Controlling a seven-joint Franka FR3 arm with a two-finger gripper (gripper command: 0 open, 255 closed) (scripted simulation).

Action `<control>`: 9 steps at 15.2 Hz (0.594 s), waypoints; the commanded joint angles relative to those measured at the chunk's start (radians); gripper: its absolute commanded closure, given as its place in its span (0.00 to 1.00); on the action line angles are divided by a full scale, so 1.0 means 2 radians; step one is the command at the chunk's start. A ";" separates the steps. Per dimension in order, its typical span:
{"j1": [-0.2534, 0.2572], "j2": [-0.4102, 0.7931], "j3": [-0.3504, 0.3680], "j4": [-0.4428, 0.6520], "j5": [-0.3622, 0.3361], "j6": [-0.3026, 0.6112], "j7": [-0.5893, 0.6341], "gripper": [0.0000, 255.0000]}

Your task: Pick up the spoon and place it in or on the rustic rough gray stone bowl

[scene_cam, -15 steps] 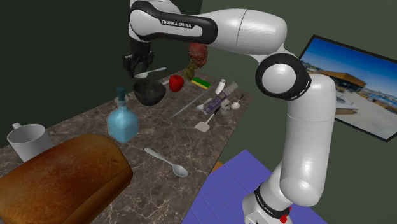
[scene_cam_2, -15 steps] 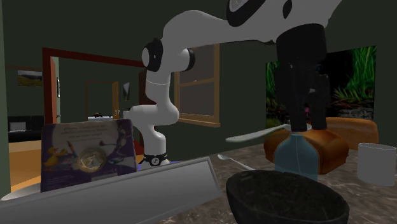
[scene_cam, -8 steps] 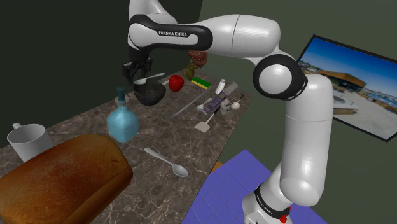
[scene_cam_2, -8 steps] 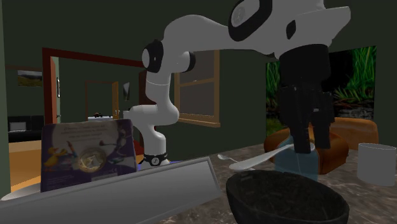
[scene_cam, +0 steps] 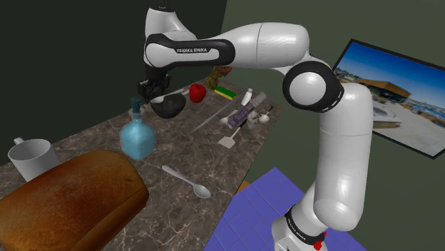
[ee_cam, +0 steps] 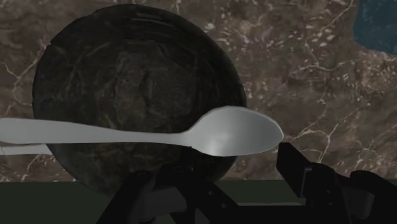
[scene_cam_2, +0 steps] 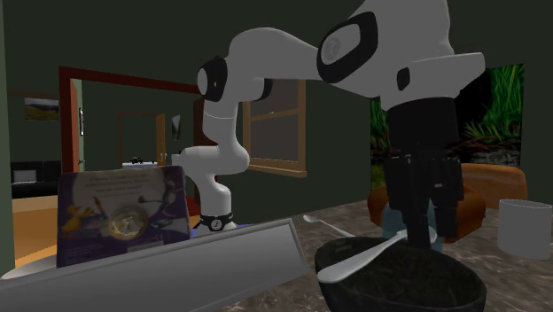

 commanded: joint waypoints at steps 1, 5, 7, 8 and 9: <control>0.000 0.001 0.000 -0.002 0.000 0.003 0.000 1.00; 0.000 0.001 0.000 -0.002 0.000 0.003 0.000 1.00; 0.000 0.001 0.000 -0.002 0.000 0.003 0.000 0.00; 0.000 0.001 0.000 -0.002 0.000 0.003 0.000 0.00; 0.000 0.001 0.000 -0.002 0.000 0.003 0.000 0.00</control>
